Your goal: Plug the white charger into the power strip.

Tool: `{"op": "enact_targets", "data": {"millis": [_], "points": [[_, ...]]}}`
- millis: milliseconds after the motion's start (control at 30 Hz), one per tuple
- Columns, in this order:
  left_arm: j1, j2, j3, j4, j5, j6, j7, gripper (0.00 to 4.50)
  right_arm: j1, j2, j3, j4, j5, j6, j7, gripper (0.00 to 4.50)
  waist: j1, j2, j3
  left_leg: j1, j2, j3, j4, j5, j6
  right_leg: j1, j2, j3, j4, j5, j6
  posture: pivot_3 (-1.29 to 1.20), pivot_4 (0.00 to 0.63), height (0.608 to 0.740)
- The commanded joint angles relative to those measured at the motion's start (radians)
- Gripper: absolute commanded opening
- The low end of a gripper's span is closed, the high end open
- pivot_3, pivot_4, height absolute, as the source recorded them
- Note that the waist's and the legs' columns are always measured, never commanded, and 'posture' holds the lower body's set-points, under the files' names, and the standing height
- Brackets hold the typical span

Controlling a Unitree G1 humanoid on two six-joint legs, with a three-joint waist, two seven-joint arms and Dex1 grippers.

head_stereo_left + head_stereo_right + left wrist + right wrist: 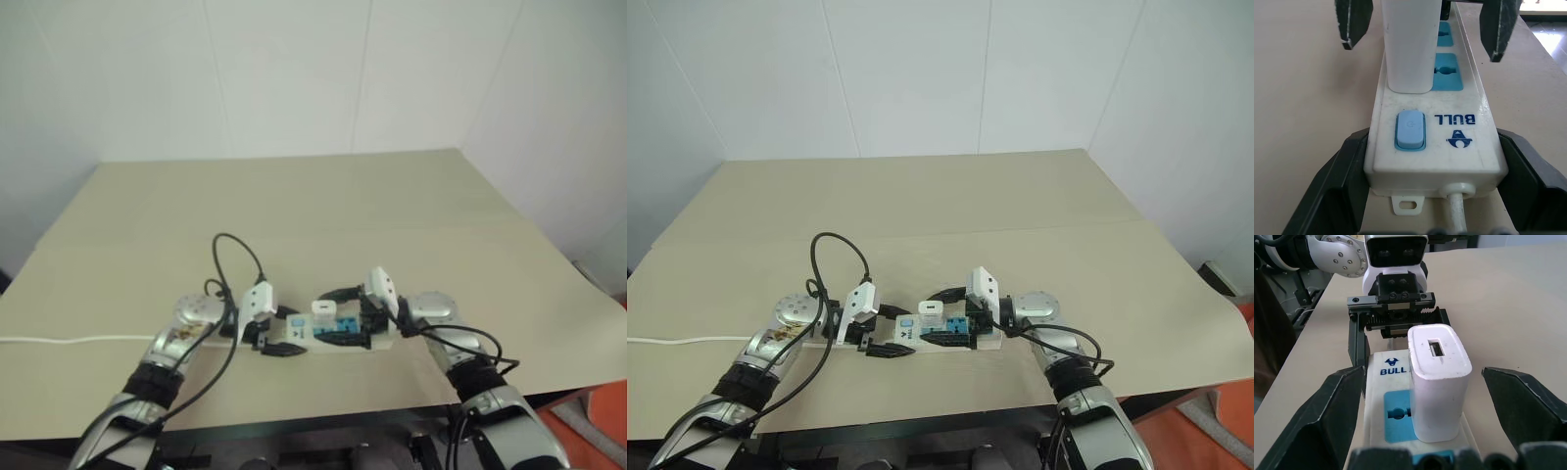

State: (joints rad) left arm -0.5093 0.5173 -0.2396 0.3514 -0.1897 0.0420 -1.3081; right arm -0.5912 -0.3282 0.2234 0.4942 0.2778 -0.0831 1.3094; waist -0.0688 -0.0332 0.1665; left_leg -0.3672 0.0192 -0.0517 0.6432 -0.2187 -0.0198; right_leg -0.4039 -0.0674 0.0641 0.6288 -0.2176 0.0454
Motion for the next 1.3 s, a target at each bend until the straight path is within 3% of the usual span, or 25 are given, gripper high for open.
{"op": "enact_targets", "data": {"millis": [33, 100, 167, 267, 500, 767, 1033, 1300], "points": [[-0.013, 0.004, 0.018, 0.014, 0.006, 0.006, 0.015, 3.27, 0.041, -0.043, 0.006, 0.019, -0.036, 0.036, 0.011, 4.40, 0.001, 0.000, 0.000, 0.000, 0.000, 0.000, 0.000, 0.000, 0.000, 0.000, 0.000, 0.000, 0.000, 0.000, 0.000, 0.00, 0.150, 0.740], [-0.016, -0.004, 0.015, 0.019, 0.008, 0.006, 0.018, 3.27, 0.044, -0.075, -0.015, -0.021, -0.018, 0.053, 0.019, 4.40, 0.003, 0.000, 0.000, 0.000, 0.000, 0.000, 0.000, 0.000, 0.000, 0.000, 0.000, 0.000, 0.000, 0.000, 0.000, 0.00, 0.150, 0.740], [-0.024, -0.015, 0.014, 0.026, 0.012, 0.009, 0.026, 3.99, 0.049, -0.111, -0.039, -0.069, 0.004, 0.078, 0.025, 4.44, 0.006, 0.000, 0.000, -0.001, 0.000, 0.000, 0.000, 0.000, 0.000, 0.000, -0.001, 0.000, -0.001, 0.000, 0.000, 0.00, 0.150, 0.740], [-0.042, -0.033, 0.017, 0.027, -0.003, 0.013, 0.015, 4.48, 0.059, -0.158, -0.078, -0.135, 0.034, 0.114, 0.030, 4.44, 0.013, 0.000, 0.001, -0.003, -0.001, 0.000, 0.000, 0.000, 0.000, -0.002, -0.001, 0.000, -0.001, 0.000, 0.000, 0.00, 0.150, 0.740], [-0.040, -0.015, 0.089, -0.085, -0.091, 0.035, -0.007, 4.48, 0.103, -0.241, -0.166, -0.276, 0.089, 0.177, 0.007, 4.44, 0.022, 0.000, 0.003, -0.015, -0.001, 0.000, 0.000, 0.000, 0.000, -0.014, -0.001, 0.000, -0.002, 0.000, 0.001, 0.00, 0.150, 0.740], [0.067, 0.200, 0.250, -0.376, -0.316, 0.281, -0.088, 4.48, 0.194, -0.368, -0.299, -0.392, 0.151, 0.240, -0.028, 4.44, 0.024, 0.001, 0.004, -0.021, -0.002, 0.001, 0.000, 0.000, 0.000, -0.020, -0.003, 0.000, -0.001, 0.000, 0.001, 0.00, 0.150, 0.740], [0.167, 0.348, 0.433, -0.305, -0.247, 0.266, 0.070, 4.48, 0.321, -0.485, -0.458, -0.481, 0.188, 0.358, -0.136, 4.44, 0.026, 0.001, 0.006, -0.021, -0.002, 0.001, 0.000, 0.000, 0.000, -0.020, -0.003, 0.000, -0.002, -0.001, 0.001, 0.00, 0.150, 0.740], [0.264, 0.394, 0.509, -0.368, -0.287, 0.296, 0.079, 4.48, 0.408, -0.588, -0.552, -0.540, 0.208, 0.420, -0.148, 4.44, 0.026, 0.001, 0.006, -0.021, -0.003, 0.003, 0.000, 0.000, 0.000, -0.020, -0.005, 0.000, -0.003, -0.001, 0.002, 0.00, 0.150, 0.740]]}}
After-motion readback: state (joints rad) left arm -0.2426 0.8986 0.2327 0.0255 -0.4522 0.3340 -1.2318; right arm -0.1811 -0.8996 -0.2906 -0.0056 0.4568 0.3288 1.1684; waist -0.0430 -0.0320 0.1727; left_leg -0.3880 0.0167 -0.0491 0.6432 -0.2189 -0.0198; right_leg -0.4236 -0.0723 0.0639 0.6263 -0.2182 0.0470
